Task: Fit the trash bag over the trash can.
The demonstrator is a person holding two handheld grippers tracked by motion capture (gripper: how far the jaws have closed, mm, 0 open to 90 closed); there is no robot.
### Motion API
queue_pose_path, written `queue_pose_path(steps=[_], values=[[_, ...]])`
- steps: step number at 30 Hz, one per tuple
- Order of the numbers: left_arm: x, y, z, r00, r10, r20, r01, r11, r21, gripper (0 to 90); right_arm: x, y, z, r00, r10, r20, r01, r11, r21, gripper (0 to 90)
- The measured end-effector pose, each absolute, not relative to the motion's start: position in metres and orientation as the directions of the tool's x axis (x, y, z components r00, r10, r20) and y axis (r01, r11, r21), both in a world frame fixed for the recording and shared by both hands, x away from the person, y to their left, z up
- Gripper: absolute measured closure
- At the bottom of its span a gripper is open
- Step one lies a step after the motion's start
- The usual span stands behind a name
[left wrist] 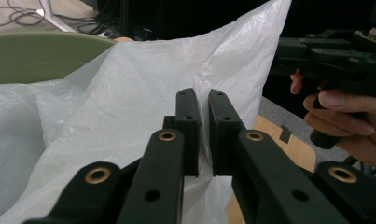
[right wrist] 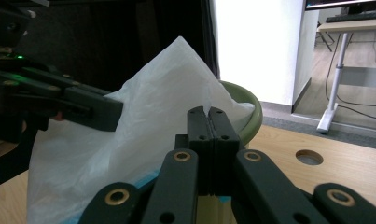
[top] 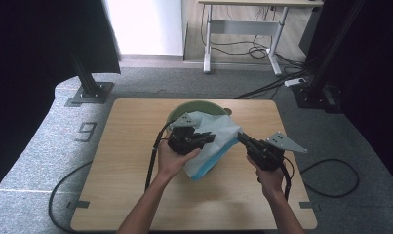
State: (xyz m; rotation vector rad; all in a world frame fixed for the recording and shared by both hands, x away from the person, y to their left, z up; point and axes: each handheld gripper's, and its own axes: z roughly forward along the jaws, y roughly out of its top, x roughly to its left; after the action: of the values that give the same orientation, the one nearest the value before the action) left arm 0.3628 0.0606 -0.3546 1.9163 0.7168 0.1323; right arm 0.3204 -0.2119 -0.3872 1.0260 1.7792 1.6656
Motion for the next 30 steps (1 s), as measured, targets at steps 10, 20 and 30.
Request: queue_pose_path(steps=[10, 20, 30], values=[[0.377, 0.076, -0.354, 0.786, 0.542, -0.298, 0.46, -0.19, 0.867, 89.6, 0.31, -0.22, -0.39, -0.588, 0.8, 0.121, 0.174, -0.021, 0.984, 72.4], [0.389, 0.101, -0.355, 0.752, 0.518, -0.407, 0.519, -0.085, 0.851, 89.7, 0.291, -0.225, -0.404, -0.62, 0.774, 0.129, 0.185, -0.016, 0.983, 69.6], [0.392, 0.107, -0.358, 0.745, 0.499, -0.442, 0.541, -0.065, 0.838, 89.6, 0.304, -0.205, -0.408, -0.673, 0.725, 0.147, 0.195, -0.018, 0.981, 72.6]])
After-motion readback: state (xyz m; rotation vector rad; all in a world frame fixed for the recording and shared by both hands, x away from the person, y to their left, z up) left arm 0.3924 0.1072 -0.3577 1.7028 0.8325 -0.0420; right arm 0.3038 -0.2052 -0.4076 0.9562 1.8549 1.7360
